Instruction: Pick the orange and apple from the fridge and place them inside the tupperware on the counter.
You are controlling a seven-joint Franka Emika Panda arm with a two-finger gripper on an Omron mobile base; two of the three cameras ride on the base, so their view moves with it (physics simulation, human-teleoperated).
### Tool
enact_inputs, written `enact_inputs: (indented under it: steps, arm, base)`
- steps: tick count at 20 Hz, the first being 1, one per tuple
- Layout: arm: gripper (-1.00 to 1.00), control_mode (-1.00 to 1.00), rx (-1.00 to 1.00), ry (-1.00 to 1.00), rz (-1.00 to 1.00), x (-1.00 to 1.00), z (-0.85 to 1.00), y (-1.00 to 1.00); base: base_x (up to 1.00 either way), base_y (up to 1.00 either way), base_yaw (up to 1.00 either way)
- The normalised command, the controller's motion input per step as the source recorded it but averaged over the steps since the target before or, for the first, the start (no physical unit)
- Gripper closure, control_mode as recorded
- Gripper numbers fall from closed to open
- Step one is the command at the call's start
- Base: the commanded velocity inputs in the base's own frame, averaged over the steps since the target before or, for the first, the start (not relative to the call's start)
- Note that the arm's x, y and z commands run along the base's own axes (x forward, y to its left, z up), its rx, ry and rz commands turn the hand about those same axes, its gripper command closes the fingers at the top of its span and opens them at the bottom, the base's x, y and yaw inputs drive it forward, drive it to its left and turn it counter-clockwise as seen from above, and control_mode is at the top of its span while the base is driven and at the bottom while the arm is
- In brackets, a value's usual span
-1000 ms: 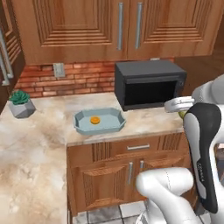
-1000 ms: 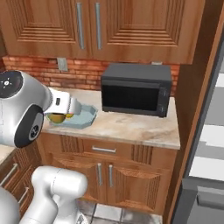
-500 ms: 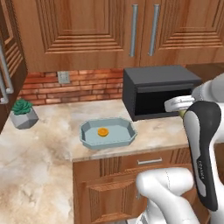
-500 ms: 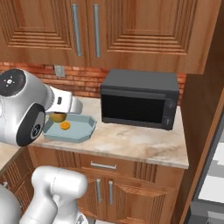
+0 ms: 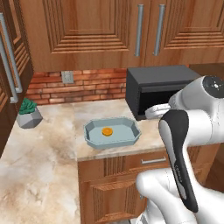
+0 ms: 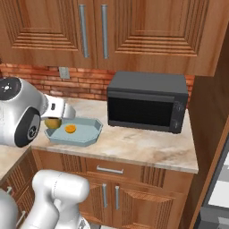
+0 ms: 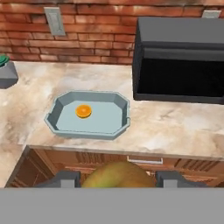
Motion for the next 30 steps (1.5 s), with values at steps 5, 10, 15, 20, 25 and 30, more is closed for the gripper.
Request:
enact_inputs:
  steps: [5, 10, 15, 20, 25, 30]
  arm:
    - [1.0, -1.0, 0.0, 0.08, 0.0, 0.87, -0.36, 0.06]
    - [1.0, -1.0, 0.0, 0.12, 0.0, 0.94, -0.4, 0.16]
    - [1.0, -1.0, 0.0, 0.11, 0.0, 0.74, -0.49, 0.28]
    - [1.0, -1.0, 0.0, 0.01, 0.0, 0.49, -0.56, 0.26]
    - [1.0, -1.0, 0.0, 0.0, 0.0, 0.27, -0.41, 0.11]
    - [1.0, -1.0, 0.0, 0.0, 0.0, 0.19, -0.23, 0.0]
  base:
    - [0.0, 0.0, 0.0]
    - [0.0, 0.0, 0.0]
    - [0.0, 0.0, 0.0]
    - [0.0, 0.0, 0.0]
    - [0.0, 0.0, 0.0]
    - [0.0, 0.0, 0.0]
